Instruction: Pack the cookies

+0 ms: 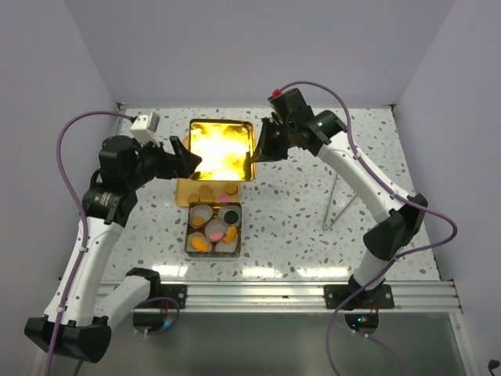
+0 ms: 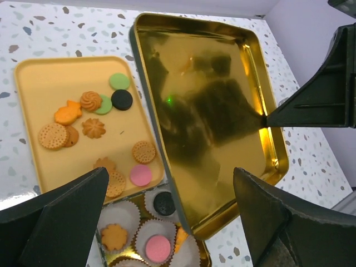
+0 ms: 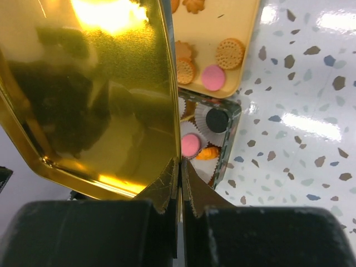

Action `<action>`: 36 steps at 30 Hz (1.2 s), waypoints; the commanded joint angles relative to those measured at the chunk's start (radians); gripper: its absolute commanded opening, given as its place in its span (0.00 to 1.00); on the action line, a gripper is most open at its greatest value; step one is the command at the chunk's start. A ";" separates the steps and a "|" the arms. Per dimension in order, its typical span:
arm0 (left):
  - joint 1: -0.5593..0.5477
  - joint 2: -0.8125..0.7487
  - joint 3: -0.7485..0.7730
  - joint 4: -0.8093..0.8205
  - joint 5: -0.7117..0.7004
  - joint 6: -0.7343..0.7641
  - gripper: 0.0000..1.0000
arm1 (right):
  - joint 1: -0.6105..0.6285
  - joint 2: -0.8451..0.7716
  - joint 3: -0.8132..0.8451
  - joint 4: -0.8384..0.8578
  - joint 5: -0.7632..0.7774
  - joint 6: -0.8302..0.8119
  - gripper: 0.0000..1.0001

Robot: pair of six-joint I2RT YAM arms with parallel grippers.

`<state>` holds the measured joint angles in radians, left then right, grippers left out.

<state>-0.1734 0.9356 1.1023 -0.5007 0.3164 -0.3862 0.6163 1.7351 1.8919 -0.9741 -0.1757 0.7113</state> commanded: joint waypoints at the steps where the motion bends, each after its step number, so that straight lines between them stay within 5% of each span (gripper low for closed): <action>1: -0.008 -0.020 -0.019 0.083 0.075 -0.028 1.00 | 0.031 -0.046 0.053 -0.005 -0.024 0.046 0.00; 8: -0.006 -0.026 -0.041 0.083 0.093 -0.049 0.98 | 0.048 -0.065 0.067 0.009 -0.048 0.077 0.00; 24: -0.008 -0.037 -0.047 0.188 0.314 -0.091 0.07 | 0.059 -0.088 0.041 0.074 -0.047 0.111 0.01; 26: -0.006 -0.037 -0.044 0.189 0.316 -0.094 0.00 | 0.059 -0.088 0.052 0.074 -0.050 0.116 0.11; 28: -0.008 -0.037 -0.035 0.180 0.299 -0.085 0.00 | 0.060 -0.089 0.068 0.072 -0.048 0.120 0.36; 31: -0.008 -0.038 -0.015 0.154 0.271 -0.062 0.00 | 0.060 -0.082 0.121 0.040 -0.030 0.117 0.58; 36: -0.009 -0.024 0.048 0.061 0.103 0.009 0.00 | 0.059 -0.085 0.199 0.006 -0.033 0.122 0.65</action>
<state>-0.1738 0.9092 1.0855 -0.3866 0.5198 -0.4595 0.6731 1.6913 2.0136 -0.9882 -0.1967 0.8150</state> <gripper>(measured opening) 0.193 0.643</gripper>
